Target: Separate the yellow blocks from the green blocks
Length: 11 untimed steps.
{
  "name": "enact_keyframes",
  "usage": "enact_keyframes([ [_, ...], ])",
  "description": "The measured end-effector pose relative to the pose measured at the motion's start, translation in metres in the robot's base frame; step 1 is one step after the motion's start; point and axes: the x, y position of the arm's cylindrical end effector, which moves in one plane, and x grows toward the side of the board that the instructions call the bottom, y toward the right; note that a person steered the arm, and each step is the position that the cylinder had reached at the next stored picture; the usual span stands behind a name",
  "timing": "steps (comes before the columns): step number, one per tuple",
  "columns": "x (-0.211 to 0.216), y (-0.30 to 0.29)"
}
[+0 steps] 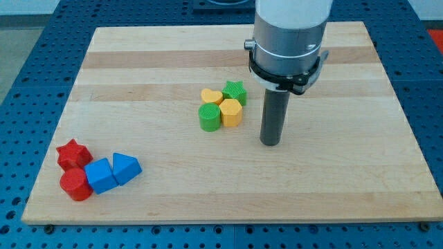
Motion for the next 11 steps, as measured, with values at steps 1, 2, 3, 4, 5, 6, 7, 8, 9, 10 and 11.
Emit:
enact_keyframes([
  [1,-0.016,-0.036],
  [2,-0.022,-0.041],
  [3,-0.029,-0.041],
  [4,-0.03,-0.042],
  [5,-0.042,-0.056],
  [6,-0.05,-0.073],
  [7,-0.064,-0.09],
  [8,-0.091,-0.104],
  [9,-0.104,-0.111],
  [10,-0.103,-0.111],
  [11,-0.101,-0.116],
])
